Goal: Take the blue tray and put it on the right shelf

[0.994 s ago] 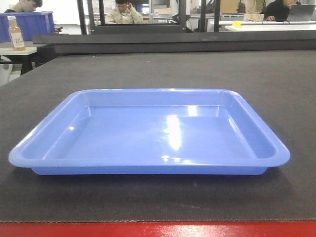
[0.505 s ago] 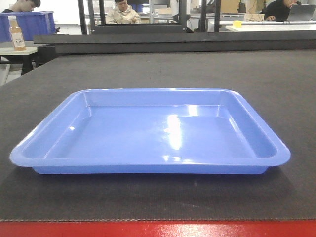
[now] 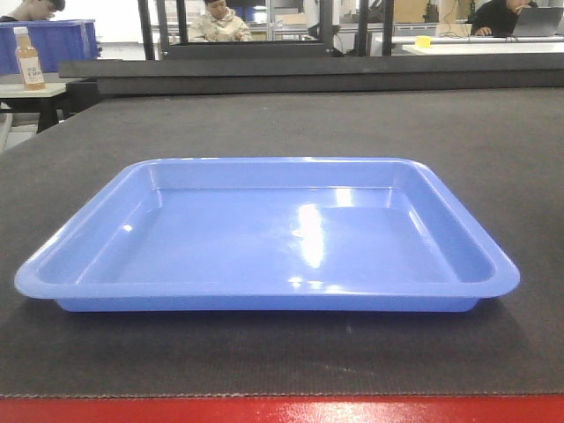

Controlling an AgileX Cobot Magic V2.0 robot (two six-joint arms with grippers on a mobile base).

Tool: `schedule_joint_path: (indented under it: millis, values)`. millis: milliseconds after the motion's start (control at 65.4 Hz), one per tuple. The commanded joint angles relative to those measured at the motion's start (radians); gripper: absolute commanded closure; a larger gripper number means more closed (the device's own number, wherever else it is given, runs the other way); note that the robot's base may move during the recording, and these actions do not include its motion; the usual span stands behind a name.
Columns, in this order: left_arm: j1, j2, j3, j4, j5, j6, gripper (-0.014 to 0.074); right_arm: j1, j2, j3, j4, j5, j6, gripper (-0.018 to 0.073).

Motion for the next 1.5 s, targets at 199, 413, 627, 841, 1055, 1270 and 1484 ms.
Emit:
schedule_joint_path:
  millis: [199,413,627,841,1055,1270,1484]
  values:
    - [-0.136,0.109,-0.081,-0.004,-0.104,-0.121,0.0638,0.102,0.247,-0.076,0.029,-0.087,0.122,0.0501]
    - [-0.304,0.235,-0.203,0.235,-0.047,-0.364,0.0638,0.310,0.442,-0.224,-0.089,-0.071,0.327,0.0501]
    - [-0.344,0.343,-0.335,0.214,-0.030,-0.314,0.0638,0.357,0.591,-0.386,-0.054,-0.049,0.341,0.0501]
    - [-0.353,0.427,-0.424,0.202,-0.014,-0.314,0.0637,0.357,0.644,-0.410,-0.053,-0.040,0.342,0.0501]
    - [-0.353,0.484,-0.472,0.199,0.031,-0.312,0.0454,0.357,0.659,-0.410,-0.052,-0.062,0.342,0.0157]
    - [-0.353,0.516,-0.472,0.199,0.022,-0.310,0.0184,0.357,0.679,-0.410,-0.033,-0.059,0.348,-0.0009]
    - [-0.353,0.557,-0.473,0.191,0.022,-0.310,0.0237,0.357,0.706,-0.410,-0.010,-0.076,0.348,-0.0009]
